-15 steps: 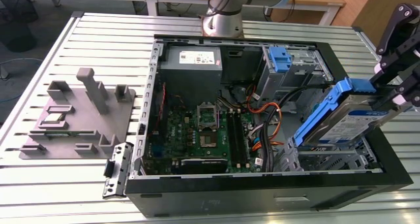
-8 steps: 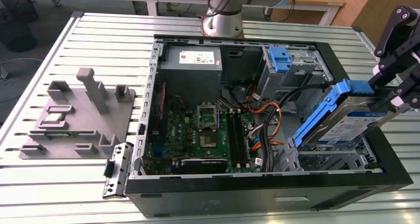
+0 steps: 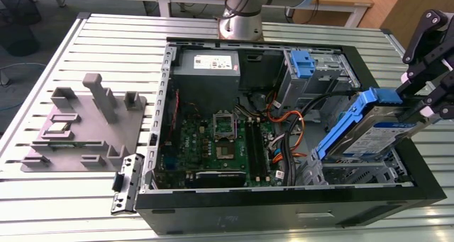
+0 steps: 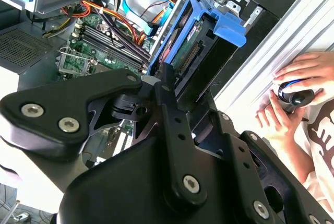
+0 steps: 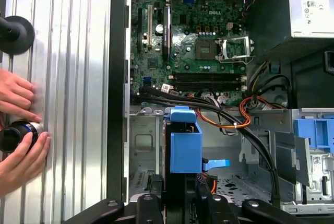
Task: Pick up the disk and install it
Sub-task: 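Insert the disk into the insertion slot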
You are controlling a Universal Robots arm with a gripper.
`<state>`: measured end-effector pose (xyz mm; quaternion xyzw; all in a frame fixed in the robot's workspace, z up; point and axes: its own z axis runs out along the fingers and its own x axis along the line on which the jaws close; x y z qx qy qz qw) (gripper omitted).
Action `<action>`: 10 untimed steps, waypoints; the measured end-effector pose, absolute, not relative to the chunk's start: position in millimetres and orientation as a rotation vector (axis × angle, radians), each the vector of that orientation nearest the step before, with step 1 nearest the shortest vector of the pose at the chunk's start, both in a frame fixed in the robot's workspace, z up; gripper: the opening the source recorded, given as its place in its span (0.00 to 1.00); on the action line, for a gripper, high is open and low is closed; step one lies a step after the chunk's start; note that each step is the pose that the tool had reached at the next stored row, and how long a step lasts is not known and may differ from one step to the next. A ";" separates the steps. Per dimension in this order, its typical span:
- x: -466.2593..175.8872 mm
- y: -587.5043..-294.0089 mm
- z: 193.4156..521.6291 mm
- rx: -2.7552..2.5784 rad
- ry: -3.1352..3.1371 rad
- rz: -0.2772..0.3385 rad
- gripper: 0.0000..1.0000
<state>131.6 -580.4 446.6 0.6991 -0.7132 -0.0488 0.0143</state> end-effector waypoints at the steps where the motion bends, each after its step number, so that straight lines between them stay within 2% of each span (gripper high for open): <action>1: 131.5 -580.4 446.2 2.177 -2.220 -0.152 0.35; 10: 131.6 -580.4 435.0 2.176 -2.220 -0.152 0.35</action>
